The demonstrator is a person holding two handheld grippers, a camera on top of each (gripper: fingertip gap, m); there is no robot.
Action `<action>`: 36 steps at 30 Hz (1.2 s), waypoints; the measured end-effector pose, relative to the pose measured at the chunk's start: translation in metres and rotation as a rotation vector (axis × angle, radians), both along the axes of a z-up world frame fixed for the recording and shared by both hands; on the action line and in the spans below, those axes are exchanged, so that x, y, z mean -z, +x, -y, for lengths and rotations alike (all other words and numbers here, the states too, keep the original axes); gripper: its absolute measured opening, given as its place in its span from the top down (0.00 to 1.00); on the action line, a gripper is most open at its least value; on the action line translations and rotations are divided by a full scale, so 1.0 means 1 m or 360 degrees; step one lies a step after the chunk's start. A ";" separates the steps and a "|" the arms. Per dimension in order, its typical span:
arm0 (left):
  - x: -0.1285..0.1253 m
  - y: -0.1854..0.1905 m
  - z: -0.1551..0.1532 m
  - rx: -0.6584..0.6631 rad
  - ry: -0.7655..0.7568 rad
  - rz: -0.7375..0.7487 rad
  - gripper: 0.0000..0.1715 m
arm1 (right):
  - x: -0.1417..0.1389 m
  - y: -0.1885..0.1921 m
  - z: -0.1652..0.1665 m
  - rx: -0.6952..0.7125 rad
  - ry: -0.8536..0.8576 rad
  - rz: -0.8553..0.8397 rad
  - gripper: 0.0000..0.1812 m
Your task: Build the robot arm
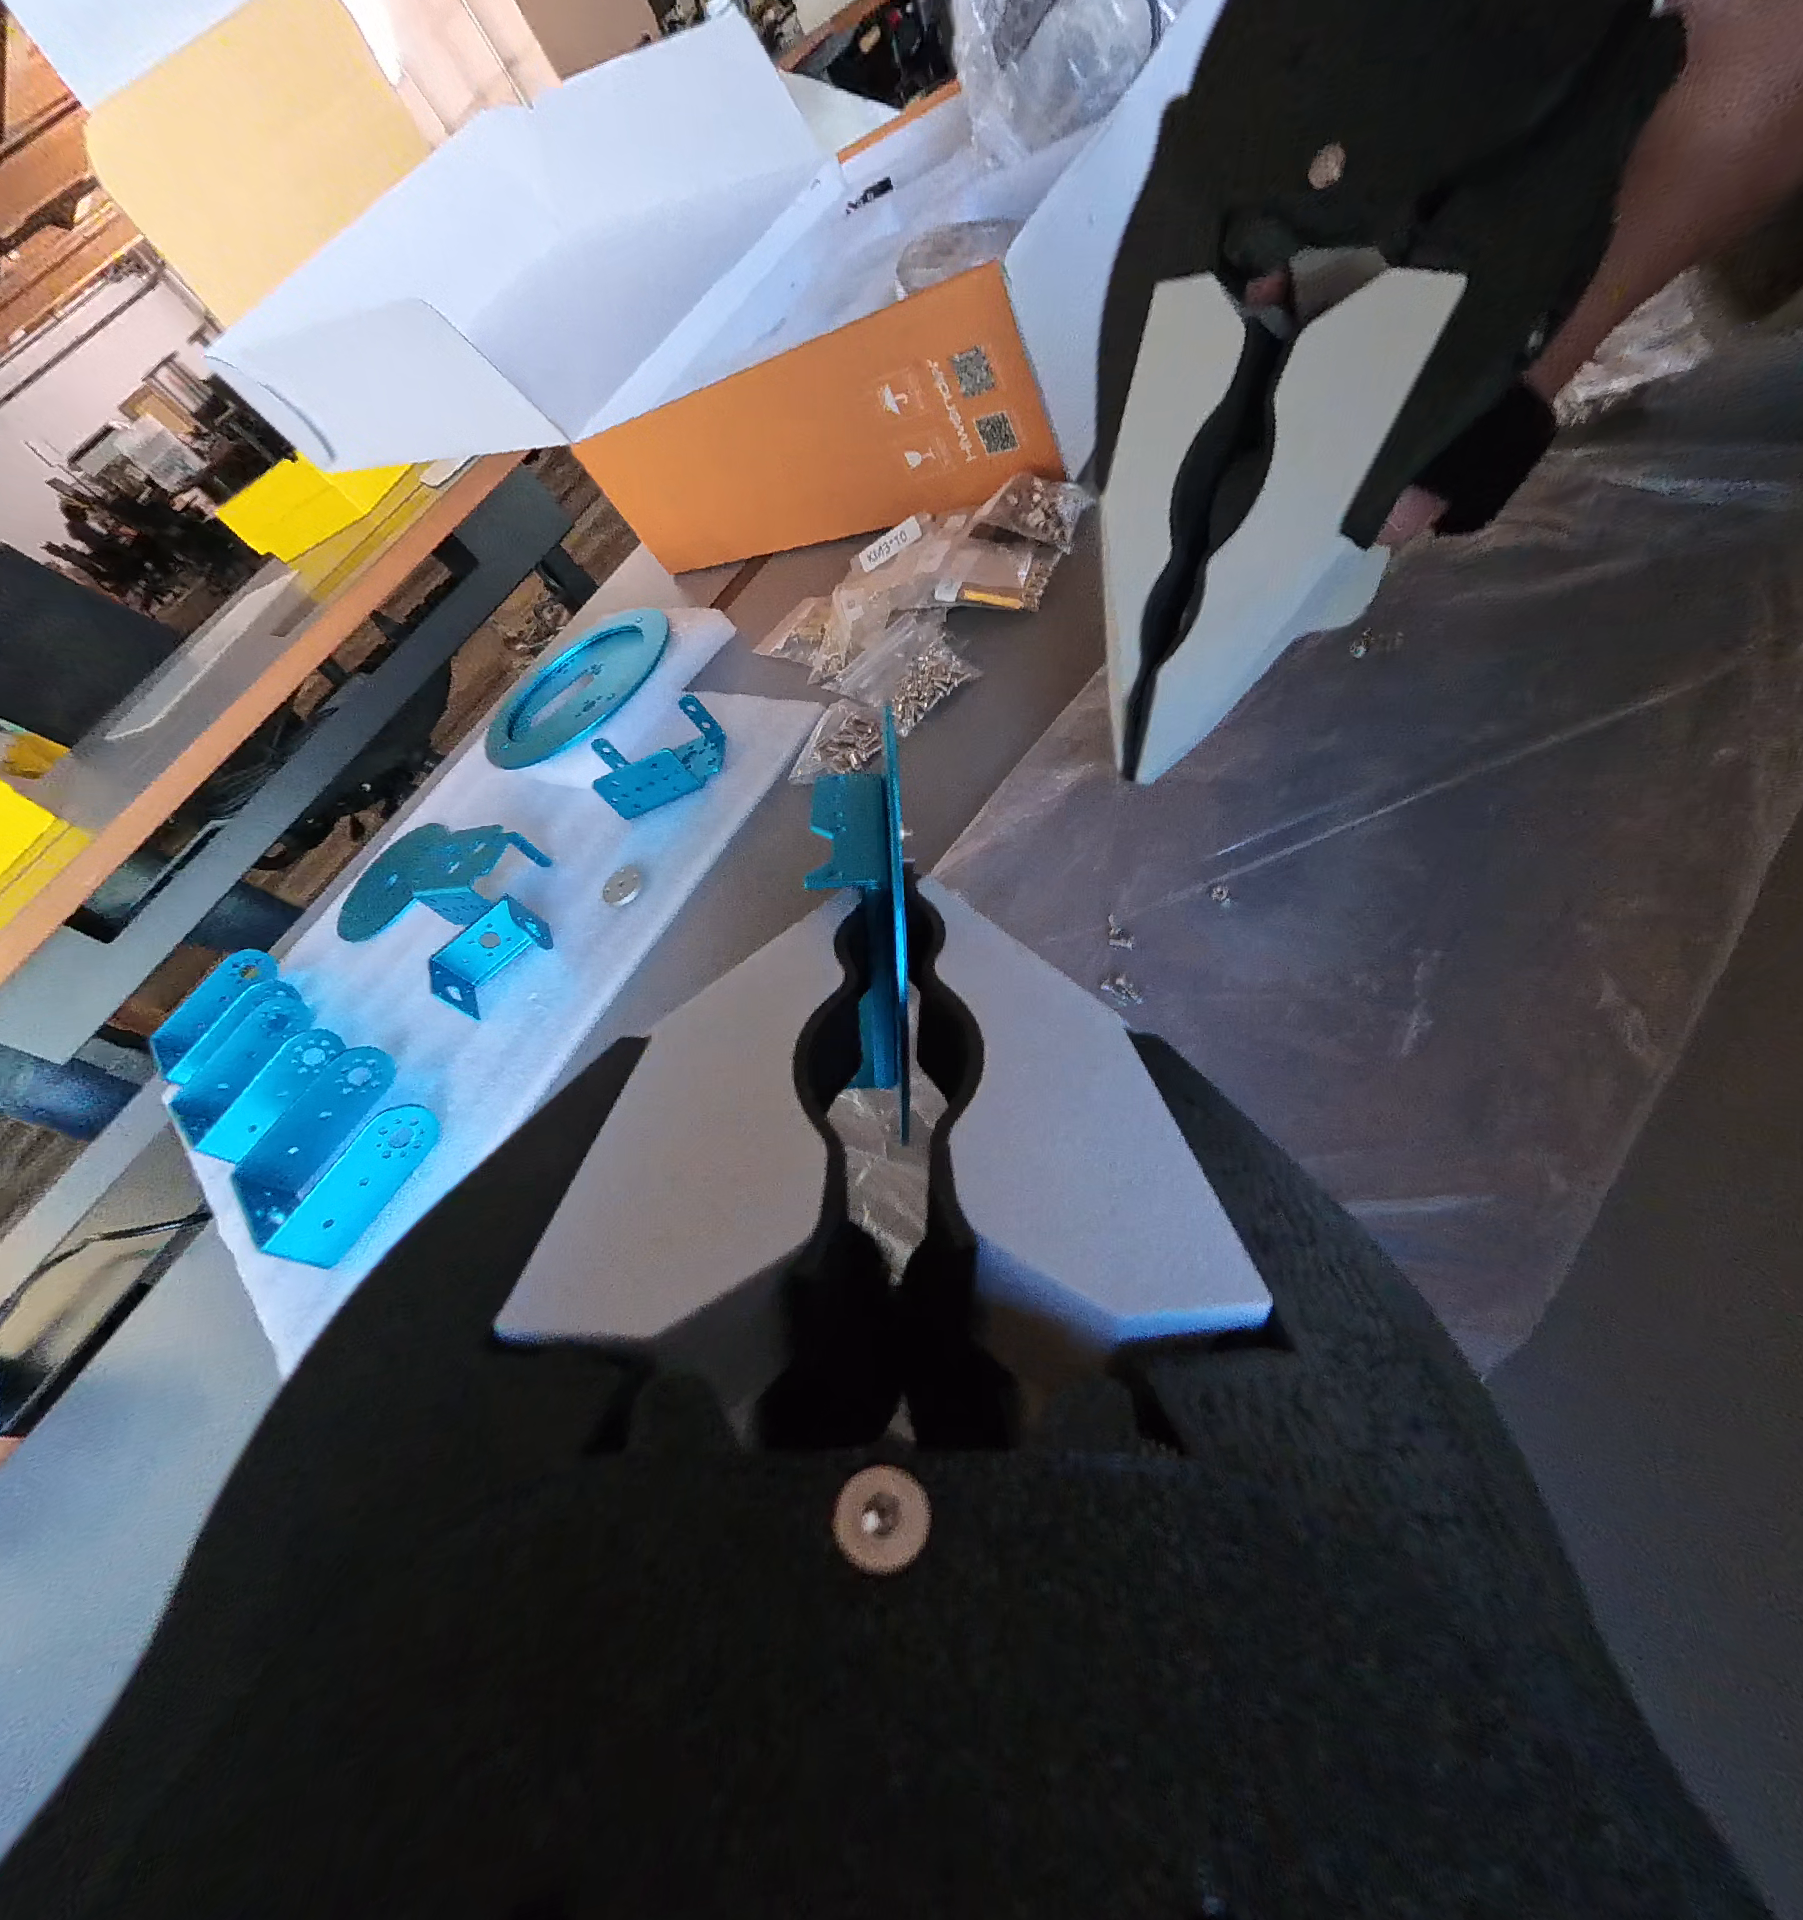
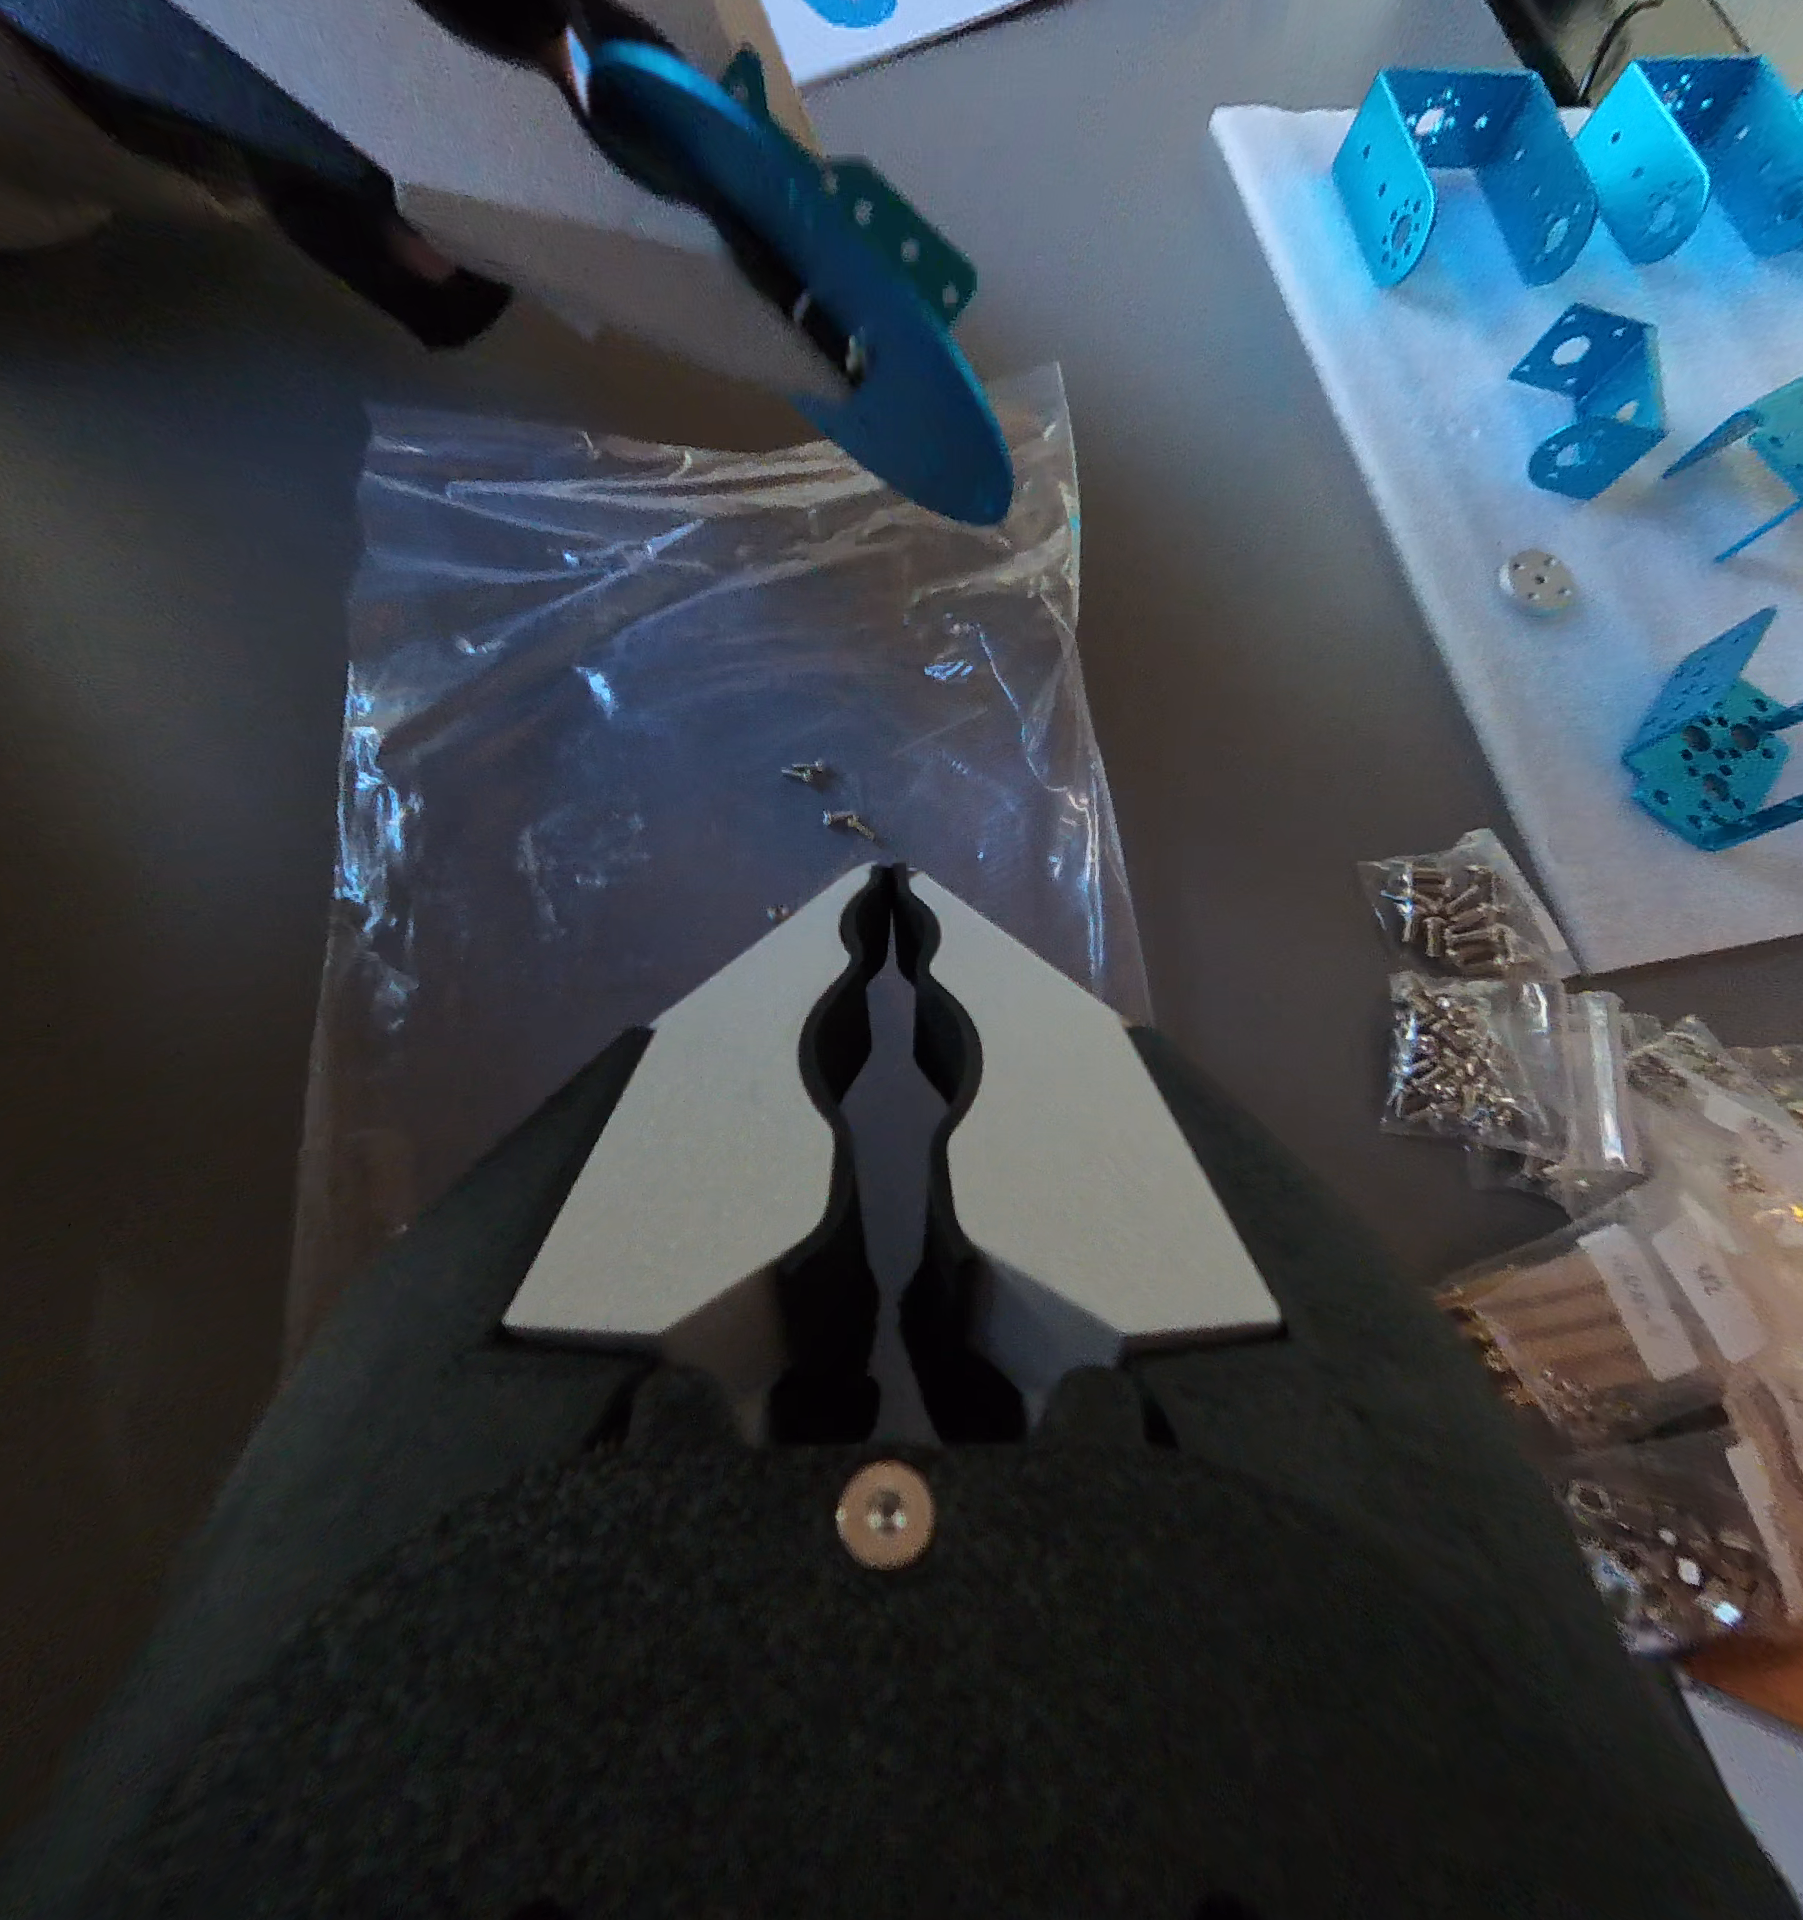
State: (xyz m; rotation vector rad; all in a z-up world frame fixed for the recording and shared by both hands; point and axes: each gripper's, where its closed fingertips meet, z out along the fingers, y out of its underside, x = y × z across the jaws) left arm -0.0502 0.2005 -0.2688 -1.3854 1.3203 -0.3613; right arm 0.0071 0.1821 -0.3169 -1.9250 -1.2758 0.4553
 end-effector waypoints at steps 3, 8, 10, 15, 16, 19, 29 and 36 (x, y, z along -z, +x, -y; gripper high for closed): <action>-0.004 -0.001 -0.001 0.0006 -0.0056 0.0058 0.99 | 0.011 -0.002 0.012 -0.0066 -0.0104 0.0060 0.96; -0.002 0.001 0.002 0.0009 0.0002 0.0018 0.99 | 0.020 -0.014 0.018 -0.0121 -0.0064 0.0253 0.97; -0.002 0.002 0.004 0.0020 0.0004 0.0018 0.99 | 0.021 -0.014 0.018 -0.0150 -0.0055 0.0316 0.97; -0.007 0.000 0.004 0.0023 -0.0006 0.0040 0.99 | 0.024 -0.007 0.025 -0.0298 -0.0085 0.0538 0.95; -0.007 0.000 0.003 0.0025 -0.0009 0.0044 0.99 | 0.021 -0.006 0.025 -0.0334 -0.0063 0.0568 0.95; -0.006 -0.001 0.003 0.0025 -0.0030 0.0045 0.99 | 0.011 -0.011 0.018 -0.0465 0.0019 0.0634 0.96; -0.001 -0.003 -0.002 0.0004 0.0003 -0.0012 0.99 | 0.027 -0.013 0.020 -0.0907 -0.0082 0.0870 0.97; 0.001 -0.004 -0.002 0.0006 -0.0002 -0.0022 0.99 | 0.031 -0.013 0.020 -0.0965 -0.0079 0.0957 0.98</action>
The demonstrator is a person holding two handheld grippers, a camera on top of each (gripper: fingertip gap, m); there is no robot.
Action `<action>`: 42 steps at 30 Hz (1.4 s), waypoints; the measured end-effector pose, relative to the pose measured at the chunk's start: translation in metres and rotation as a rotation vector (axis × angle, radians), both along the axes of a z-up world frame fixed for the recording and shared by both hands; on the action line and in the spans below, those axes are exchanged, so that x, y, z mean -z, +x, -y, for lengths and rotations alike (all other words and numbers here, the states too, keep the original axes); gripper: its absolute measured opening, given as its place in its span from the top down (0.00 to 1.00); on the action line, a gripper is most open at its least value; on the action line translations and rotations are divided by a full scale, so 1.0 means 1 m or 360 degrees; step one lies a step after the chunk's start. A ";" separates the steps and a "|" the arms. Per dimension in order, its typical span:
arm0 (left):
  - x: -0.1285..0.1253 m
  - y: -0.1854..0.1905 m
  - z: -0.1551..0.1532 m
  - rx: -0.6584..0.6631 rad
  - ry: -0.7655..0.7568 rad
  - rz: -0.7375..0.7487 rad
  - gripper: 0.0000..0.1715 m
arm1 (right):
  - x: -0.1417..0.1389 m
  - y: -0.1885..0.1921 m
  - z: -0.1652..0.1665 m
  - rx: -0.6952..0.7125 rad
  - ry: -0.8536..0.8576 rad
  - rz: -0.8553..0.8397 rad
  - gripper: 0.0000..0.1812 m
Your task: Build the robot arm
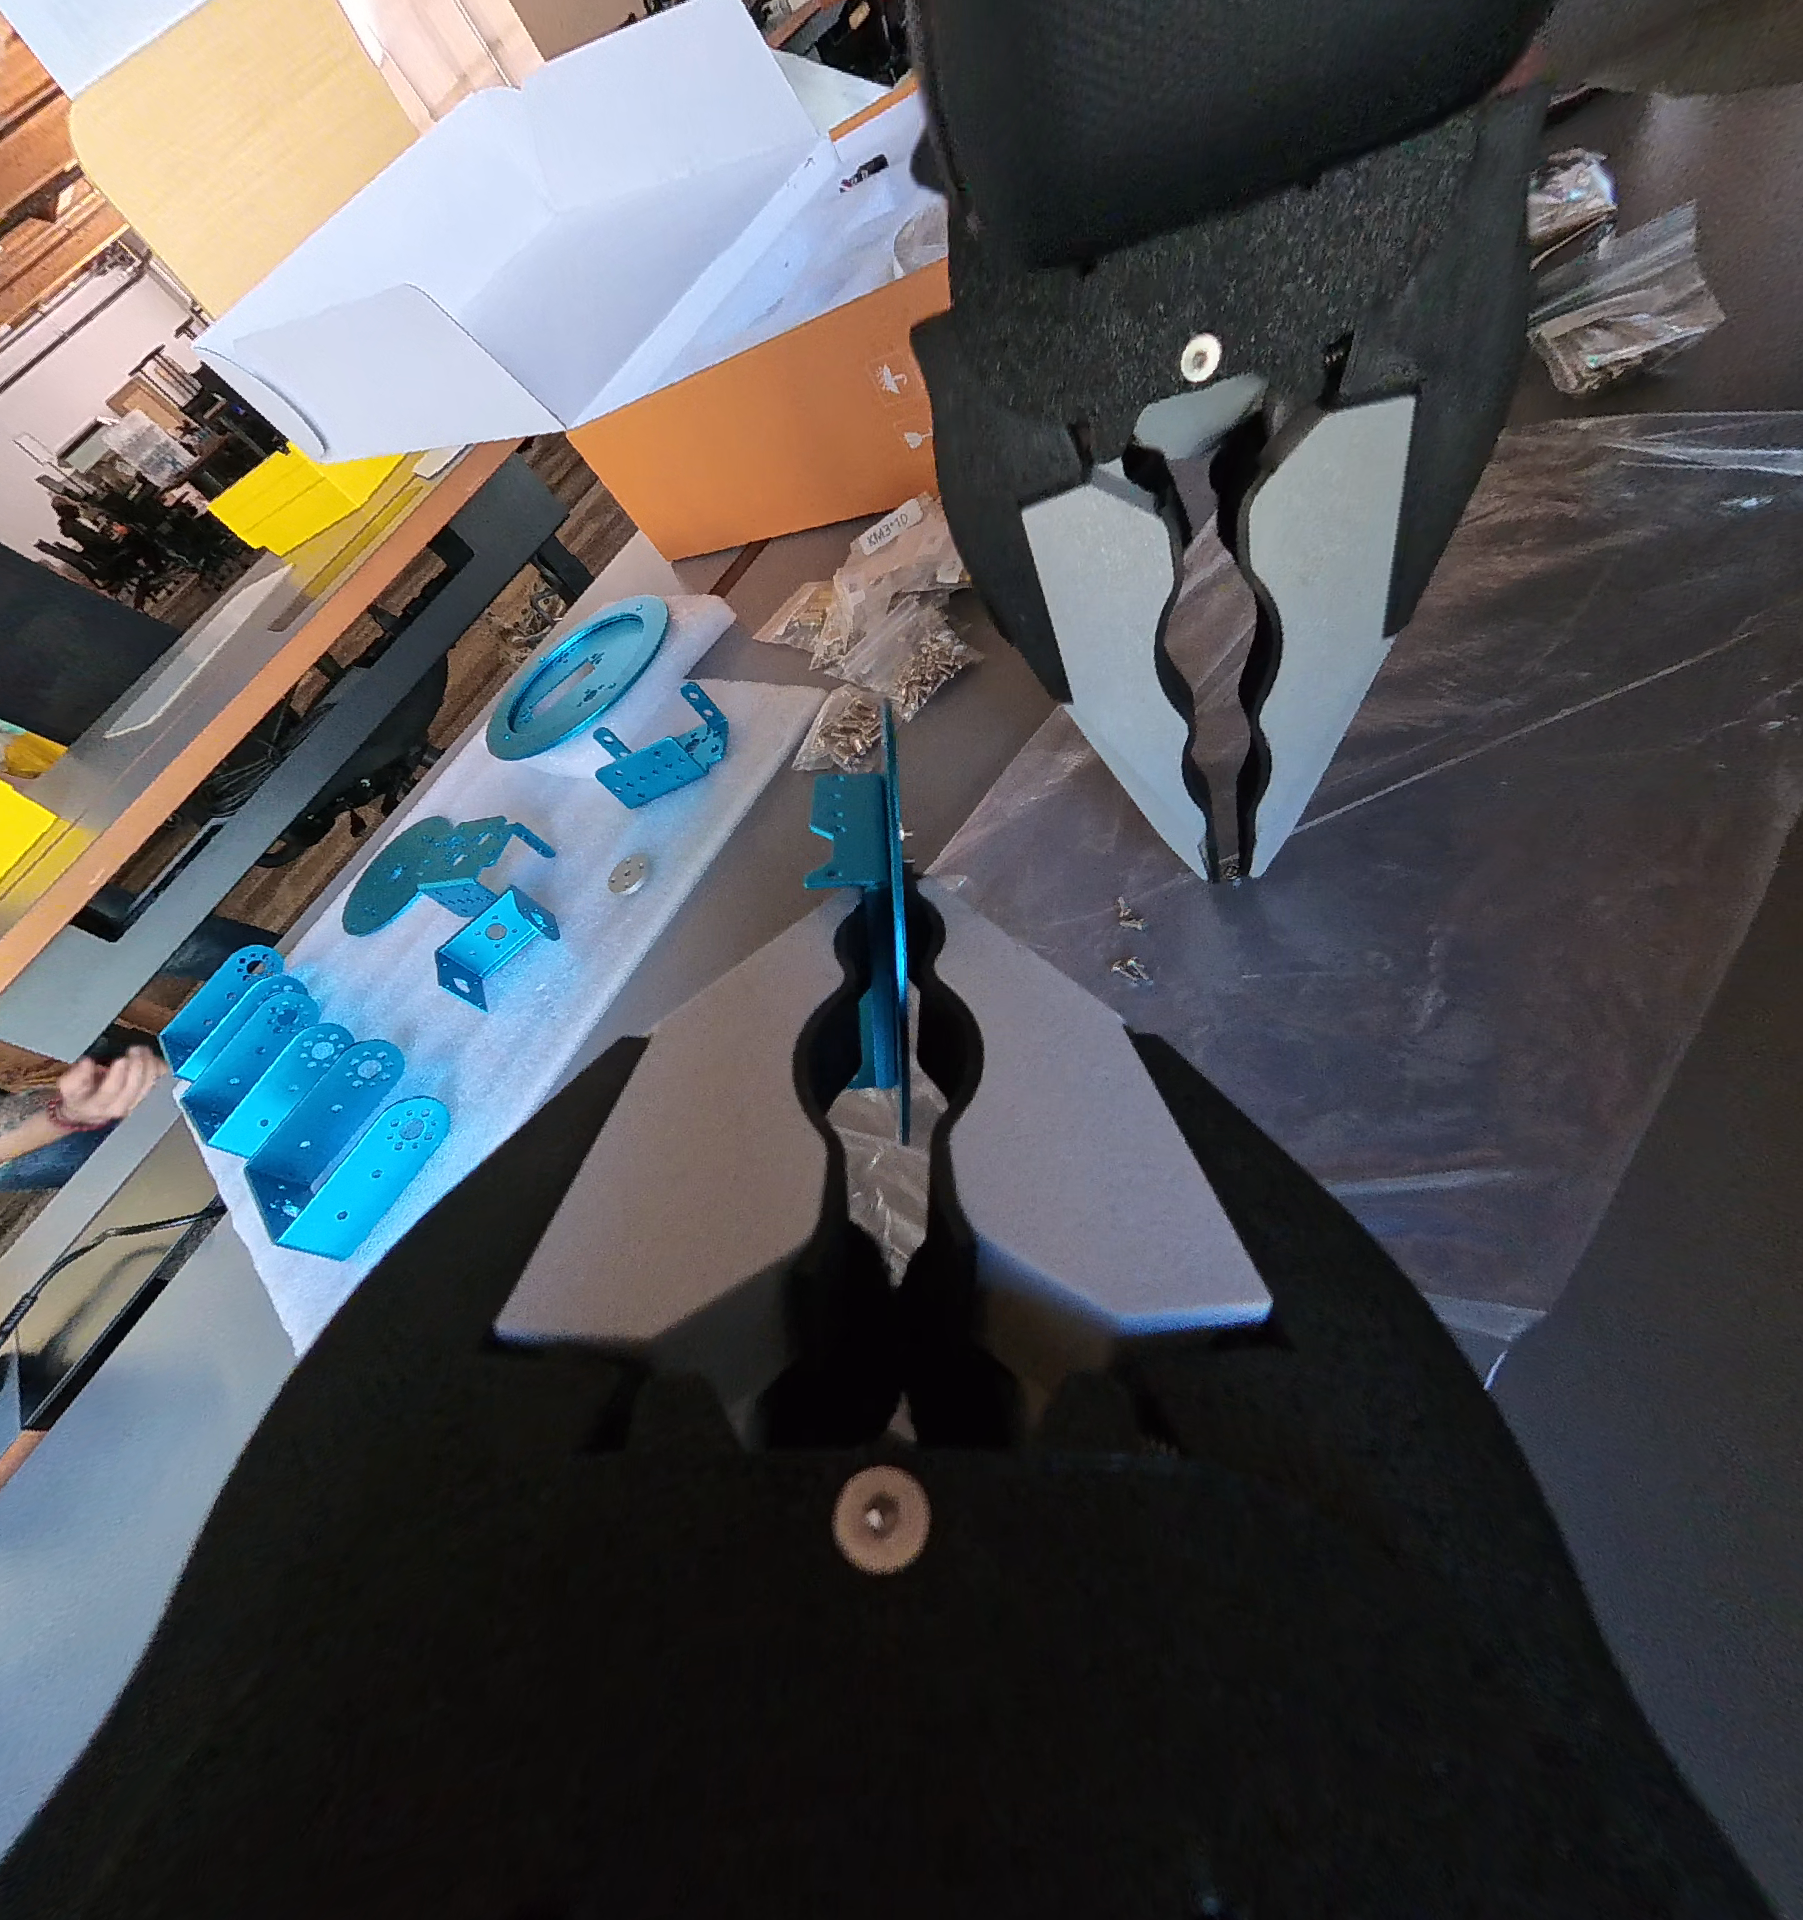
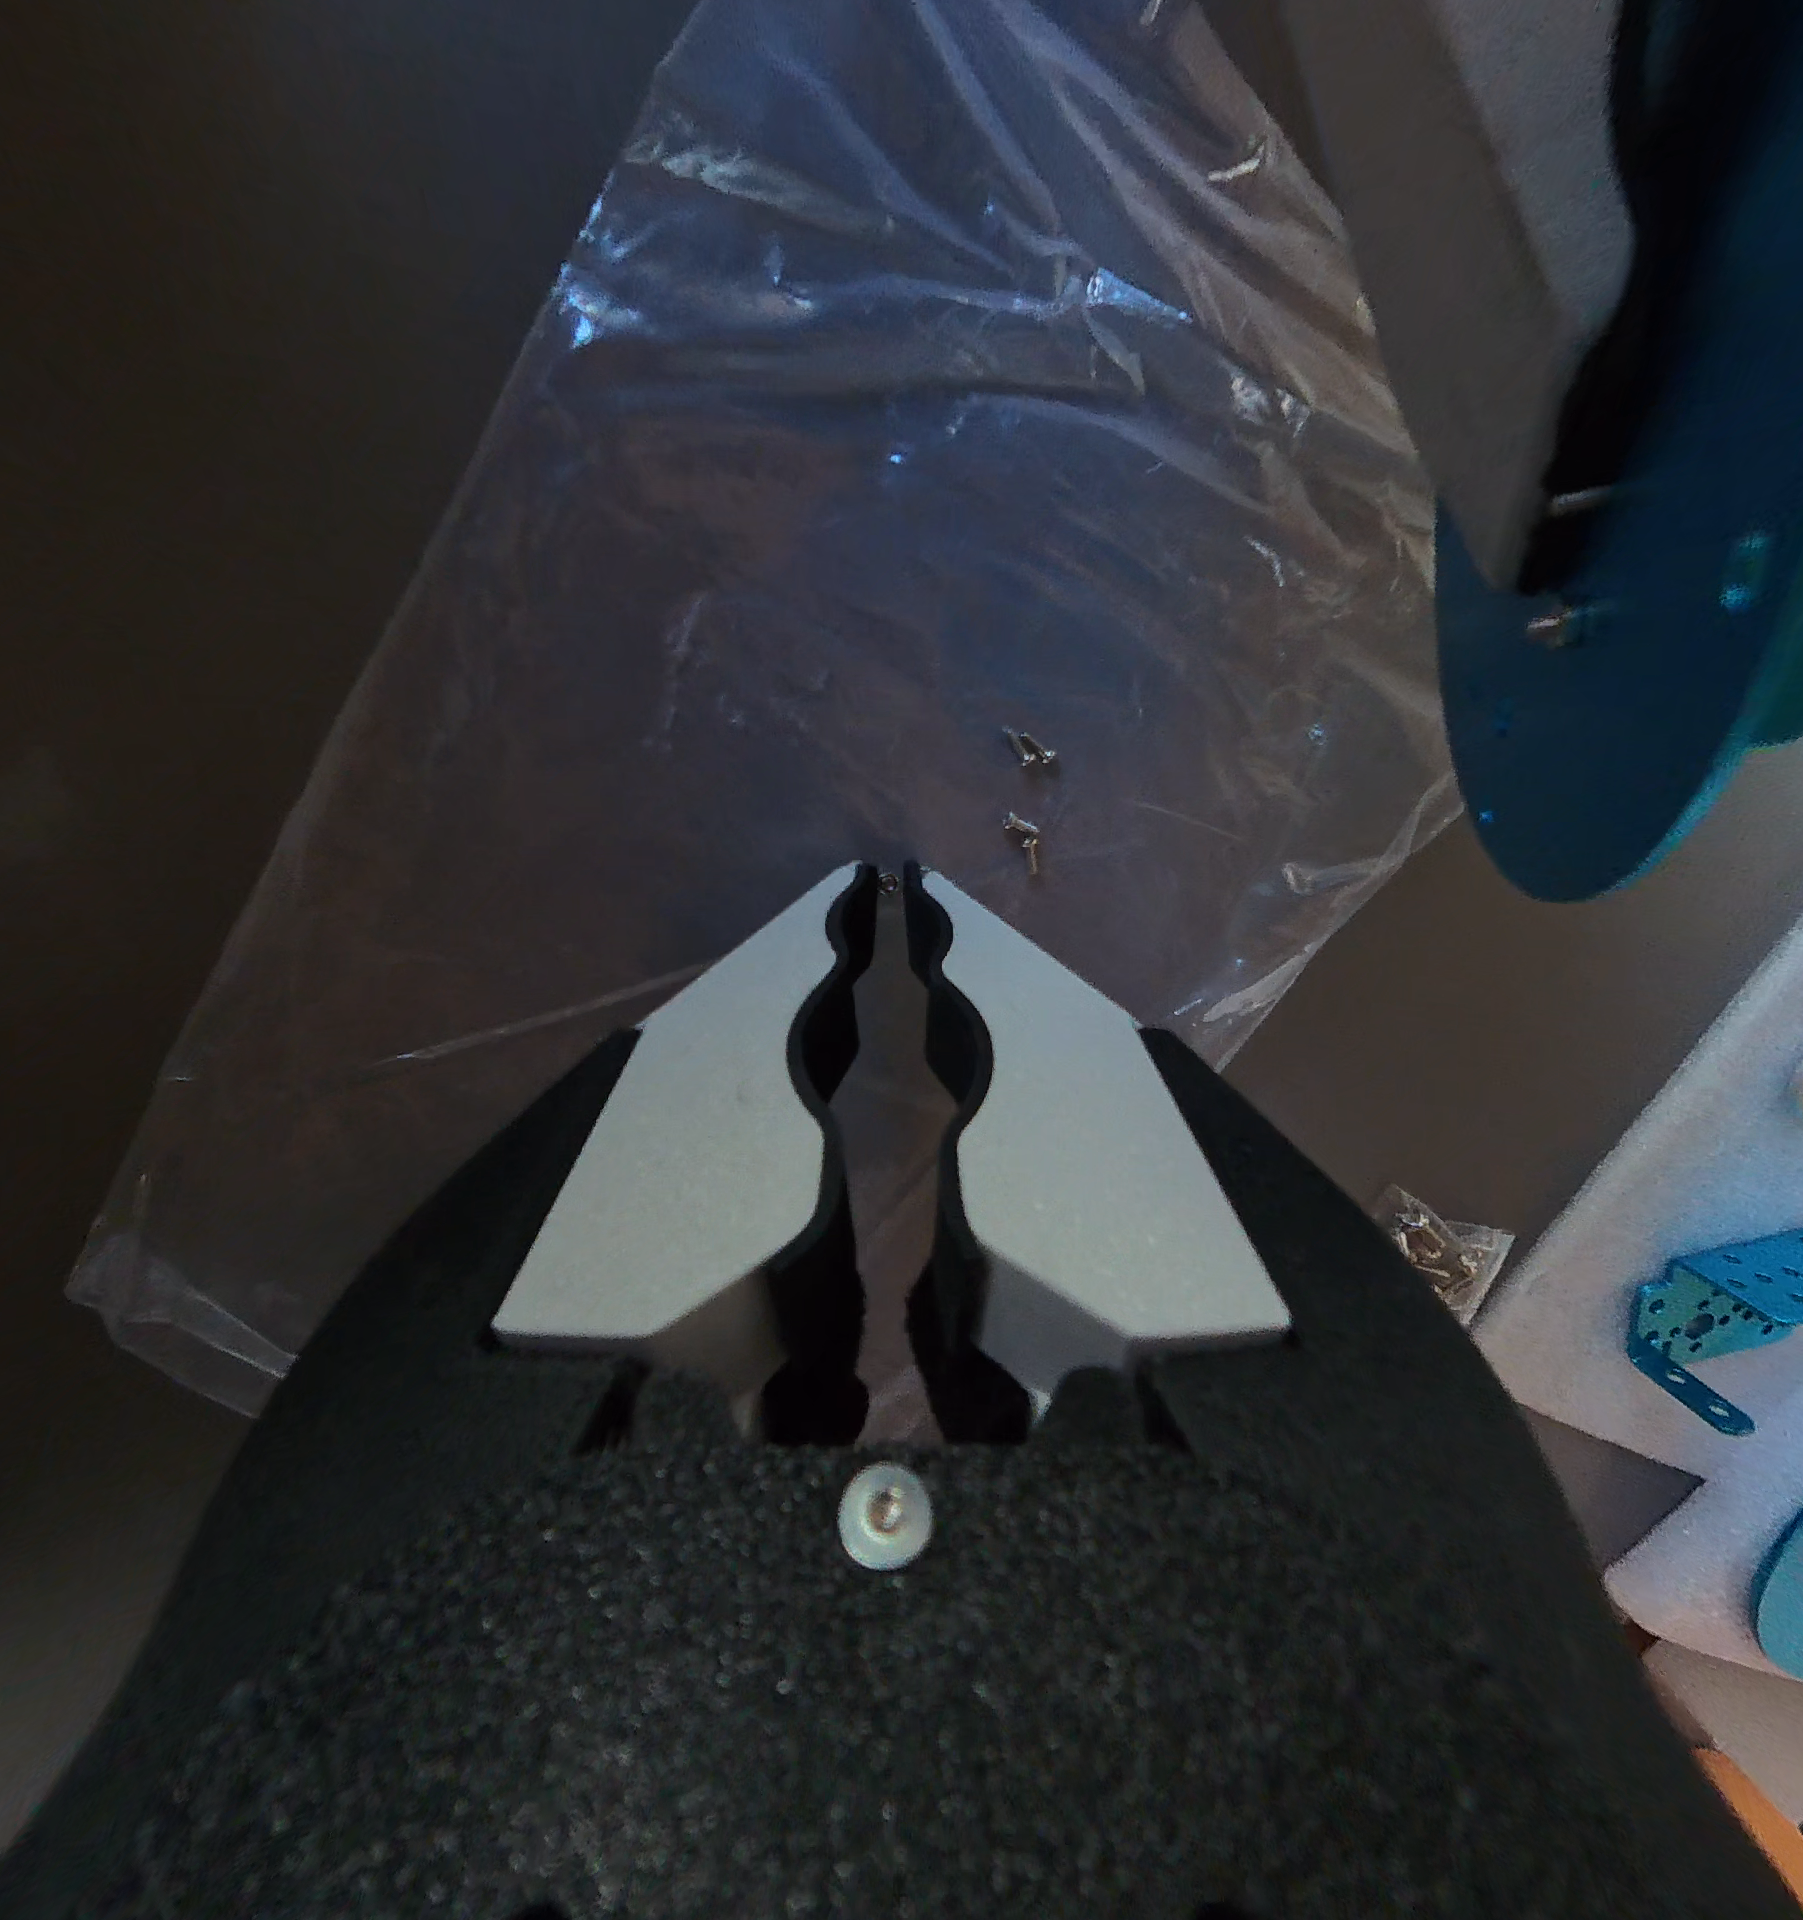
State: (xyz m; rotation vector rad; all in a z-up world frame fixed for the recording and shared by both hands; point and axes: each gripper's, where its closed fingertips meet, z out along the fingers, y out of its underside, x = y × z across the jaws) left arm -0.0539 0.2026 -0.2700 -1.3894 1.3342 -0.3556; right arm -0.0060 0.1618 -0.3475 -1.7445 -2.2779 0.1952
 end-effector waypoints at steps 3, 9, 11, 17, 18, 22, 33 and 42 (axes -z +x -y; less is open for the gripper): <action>-0.001 0.000 0.001 0.0004 0.0002 0.0004 0.99 | 0.002 0.000 0.001 -0.0006 -0.0030 0.0008 0.98; -0.001 0.000 0.001 0.0006 0.0001 0.0003 0.99 | 0.002 0.001 0.001 -0.0001 -0.0040 0.0016 0.98; 0.000 0.001 0.001 0.0009 -0.0002 0.0003 0.99 | 0.002 0.001 0.001 0.0003 -0.0043 0.0010 0.99; -0.001 0.001 0.001 0.0009 -0.0025 0.0019 0.99 | 0.002 0.000 0.001 0.0023 -0.0062 -0.0030 0.99; -0.002 0.000 0.001 0.0009 -0.0035 0.0026 0.99 | 0.002 0.000 0.002 0.0027 -0.0063 -0.0050 0.99; -0.003 0.000 0.000 0.0011 -0.0124 0.0079 0.99 | -0.003 -0.001 -0.002 0.0070 -0.0027 -0.0168 1.00; -0.006 -0.001 -0.001 0.0004 -0.0128 0.0094 1.00 | -0.012 -0.001 0.030 0.0175 -0.0095 -0.0185 0.94; -0.004 0.001 0.000 0.0014 -0.0127 0.0081 0.99 | 0.002 0.001 0.029 0.0123 -0.0035 -0.0064 0.96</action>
